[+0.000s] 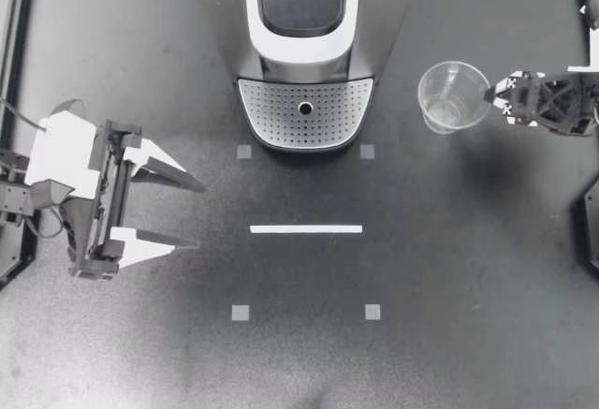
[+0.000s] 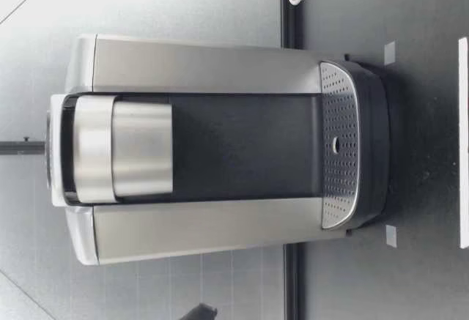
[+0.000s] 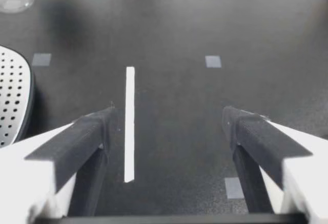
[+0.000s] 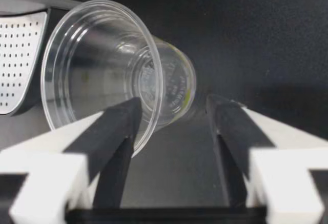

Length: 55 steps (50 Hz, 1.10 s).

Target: Place the coffee capsule inside the capsule container, then place the cup onto the center of the cup tray, then push the 'Hot Water' and 'Travel Mug' buttons.

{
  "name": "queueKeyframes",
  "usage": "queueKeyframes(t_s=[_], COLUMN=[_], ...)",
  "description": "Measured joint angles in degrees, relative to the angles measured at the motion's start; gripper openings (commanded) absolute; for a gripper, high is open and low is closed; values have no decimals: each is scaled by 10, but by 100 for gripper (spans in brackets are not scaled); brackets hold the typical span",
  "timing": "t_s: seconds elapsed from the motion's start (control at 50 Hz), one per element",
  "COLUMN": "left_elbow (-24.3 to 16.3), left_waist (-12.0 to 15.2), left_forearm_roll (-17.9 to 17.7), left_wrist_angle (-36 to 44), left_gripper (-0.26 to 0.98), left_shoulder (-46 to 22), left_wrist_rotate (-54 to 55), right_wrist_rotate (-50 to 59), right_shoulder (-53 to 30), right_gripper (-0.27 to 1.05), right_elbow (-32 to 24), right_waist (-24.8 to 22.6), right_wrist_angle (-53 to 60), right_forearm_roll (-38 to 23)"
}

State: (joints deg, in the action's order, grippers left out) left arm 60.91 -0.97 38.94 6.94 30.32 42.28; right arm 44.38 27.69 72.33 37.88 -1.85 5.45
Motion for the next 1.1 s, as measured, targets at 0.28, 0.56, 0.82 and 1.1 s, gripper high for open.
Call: queueKeyframes(t_s=[0.28,0.56,0.82,1.1], left_elbow=[0,0,1,4], left_waist=[0,0,0,0], left_forearm_roll=[0,0,0,0], left_wrist_angle=[-1,-2,-3,-3], left_gripper=[70,70,70,70], left_shoulder=[0,0,0,0], left_wrist_rotate=[0,0,0,0], right_wrist_rotate=[-2,-2,4,53], right_shoulder=[-22,-45,-23,5], right_gripper=[41,22,7,7], right_elbow=[-13,-22,-23,-56], right_waist=[-3,-18,-18,-73], right_wrist_angle=[0,-1,-1,-5], right_forearm_roll=[1,0,0,3])
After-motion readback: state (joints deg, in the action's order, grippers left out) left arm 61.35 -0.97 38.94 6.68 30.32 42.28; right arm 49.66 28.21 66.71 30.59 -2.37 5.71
